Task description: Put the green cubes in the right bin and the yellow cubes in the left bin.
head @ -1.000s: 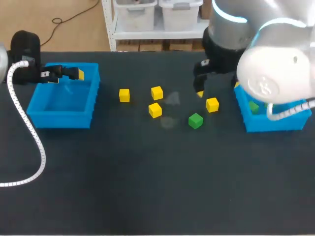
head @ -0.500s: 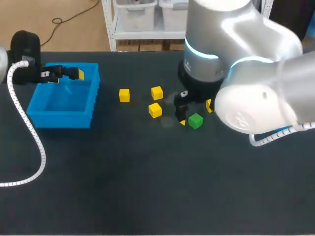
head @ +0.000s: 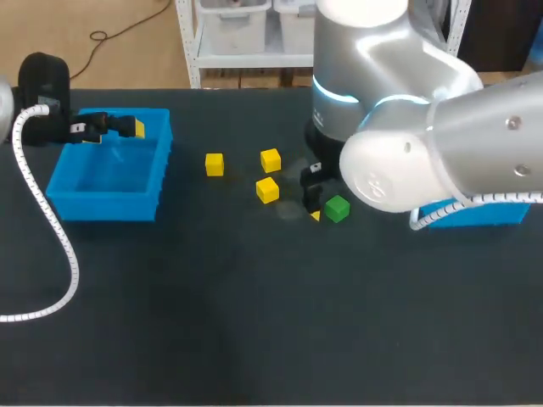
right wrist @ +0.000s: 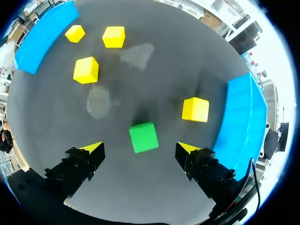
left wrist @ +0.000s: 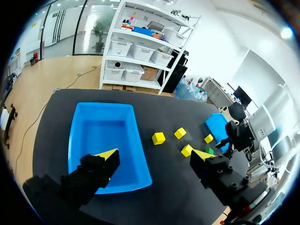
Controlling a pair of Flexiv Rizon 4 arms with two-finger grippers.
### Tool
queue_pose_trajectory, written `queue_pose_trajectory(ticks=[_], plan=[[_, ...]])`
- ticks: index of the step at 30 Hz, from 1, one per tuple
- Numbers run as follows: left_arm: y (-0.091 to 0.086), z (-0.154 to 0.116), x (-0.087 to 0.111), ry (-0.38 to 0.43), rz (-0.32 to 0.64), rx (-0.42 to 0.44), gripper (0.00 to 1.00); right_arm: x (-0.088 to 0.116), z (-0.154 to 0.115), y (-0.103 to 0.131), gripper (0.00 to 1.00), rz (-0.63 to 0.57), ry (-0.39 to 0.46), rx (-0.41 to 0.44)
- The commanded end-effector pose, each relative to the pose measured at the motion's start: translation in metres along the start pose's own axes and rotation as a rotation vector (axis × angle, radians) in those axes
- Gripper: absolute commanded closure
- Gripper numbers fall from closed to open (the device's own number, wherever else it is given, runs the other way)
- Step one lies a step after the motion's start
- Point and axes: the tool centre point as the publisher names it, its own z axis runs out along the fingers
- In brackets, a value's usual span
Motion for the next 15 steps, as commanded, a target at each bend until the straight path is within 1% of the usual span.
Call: queue_pose_trajectory(ticks=[1,9,15], plan=[[0.001,0.000,0.001,-0.006,0.001,0.007,0.00,-0.009,0.003,0.000,0.00,0.000,0.019,-0.004],[0.001,0.000,0.001,-0.006,0.001,0.007,0.00,-0.010,0.018,-0.006,0.00,0.014,0.041,-0.008],[0.001,0.000,0.001,-0.006,0.001,0.007,0.00,-0.008,0.022,-0.004,0.00,0.000,0.054,-0.018]])
